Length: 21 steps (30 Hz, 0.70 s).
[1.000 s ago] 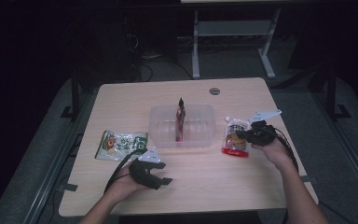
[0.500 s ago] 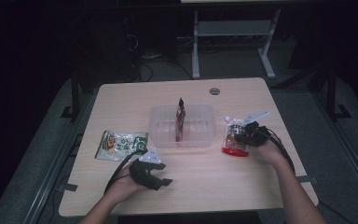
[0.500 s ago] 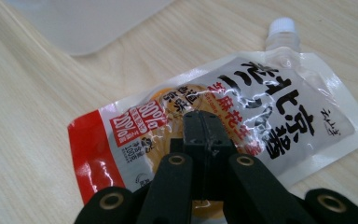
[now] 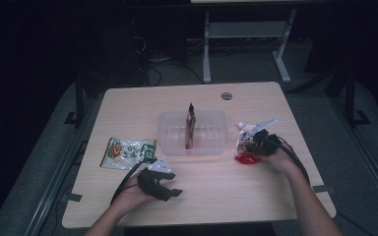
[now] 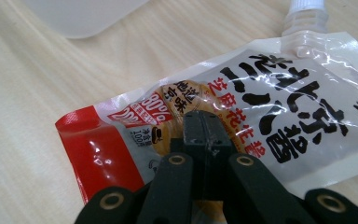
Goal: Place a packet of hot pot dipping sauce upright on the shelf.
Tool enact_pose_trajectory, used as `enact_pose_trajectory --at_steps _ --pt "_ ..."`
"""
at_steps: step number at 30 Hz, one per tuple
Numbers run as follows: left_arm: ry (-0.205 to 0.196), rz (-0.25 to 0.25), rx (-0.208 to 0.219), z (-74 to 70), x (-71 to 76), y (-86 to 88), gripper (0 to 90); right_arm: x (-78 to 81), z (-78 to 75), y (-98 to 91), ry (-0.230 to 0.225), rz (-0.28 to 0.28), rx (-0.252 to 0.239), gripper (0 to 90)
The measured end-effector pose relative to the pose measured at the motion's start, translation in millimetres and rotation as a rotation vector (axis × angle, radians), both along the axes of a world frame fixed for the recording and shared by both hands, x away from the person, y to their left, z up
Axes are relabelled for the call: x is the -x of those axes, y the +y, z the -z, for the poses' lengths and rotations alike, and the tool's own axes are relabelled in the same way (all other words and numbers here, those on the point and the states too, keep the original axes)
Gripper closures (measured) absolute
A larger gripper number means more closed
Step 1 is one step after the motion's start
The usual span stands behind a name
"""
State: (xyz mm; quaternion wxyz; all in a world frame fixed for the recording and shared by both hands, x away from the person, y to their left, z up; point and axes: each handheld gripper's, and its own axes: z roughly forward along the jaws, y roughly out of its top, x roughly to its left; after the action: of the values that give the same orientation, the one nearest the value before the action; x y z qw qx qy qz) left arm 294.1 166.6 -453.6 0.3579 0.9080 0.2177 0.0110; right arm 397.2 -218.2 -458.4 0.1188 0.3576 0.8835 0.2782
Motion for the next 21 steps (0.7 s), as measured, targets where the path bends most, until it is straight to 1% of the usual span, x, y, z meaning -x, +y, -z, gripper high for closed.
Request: enact_pose_trajectory --at_steps 4,7,8,9,10,13,14,15,17,18,21 --pt "0.0 0.002 -0.001 0.0 0.0 -0.1 33.4 4.4 -1.5 1.6 0.016 -0.018 0.002 90.0" --pt "-0.005 0.002 0.0 -0.4 0.1 0.0 33.4 11.2 -3.2 5.2 0.026 -0.038 0.018 90.0" --pt "-0.004 0.001 -0.002 -1.0 0.5 0.1 33.4 16.3 -3.6 8.5 0.023 -0.053 0.024 90.0" --pt "-0.004 0.001 -0.002 -1.0 0.5 0.1 33.4 16.3 -3.6 8.5 0.023 -0.053 0.024 90.0" --pt "-0.005 0.002 0.0 -1.0 0.8 -0.1 33.4 20.4 -4.3 12.1 0.037 -0.064 0.025 90.0" --pt "-0.006 0.0 -0.001 -1.6 1.4 -0.3 33.4 24.0 -4.8 16.0 0.039 -0.07 0.031 90.0" --pt "-0.005 -0.001 0.001 -1.6 1.7 -0.4 33.4 28.7 -5.0 19.5 0.045 -0.076 0.021 90.0" --pt "-0.006 0.0 0.002 -1.7 1.7 -0.4 33.4 28.7 -5.0 19.5 0.045 -0.076 0.021 90.0" --pt "-0.01 0.006 -0.002 -1.9 1.5 0.0 33.4 34.9 -4.7 22.0 0.054 -0.086 0.009 90.0" --pt "-0.01 -0.002 0.008 -1.5 1.9 -0.5 33.4 38.5 -4.7 23.4 0.057 -0.093 0.002 90.0" --pt "-0.01 -0.002 0.009 -1.2 1.8 -0.9 33.4 48.3 -4.4 26.9 0.073 -0.119 -0.019 90.0"
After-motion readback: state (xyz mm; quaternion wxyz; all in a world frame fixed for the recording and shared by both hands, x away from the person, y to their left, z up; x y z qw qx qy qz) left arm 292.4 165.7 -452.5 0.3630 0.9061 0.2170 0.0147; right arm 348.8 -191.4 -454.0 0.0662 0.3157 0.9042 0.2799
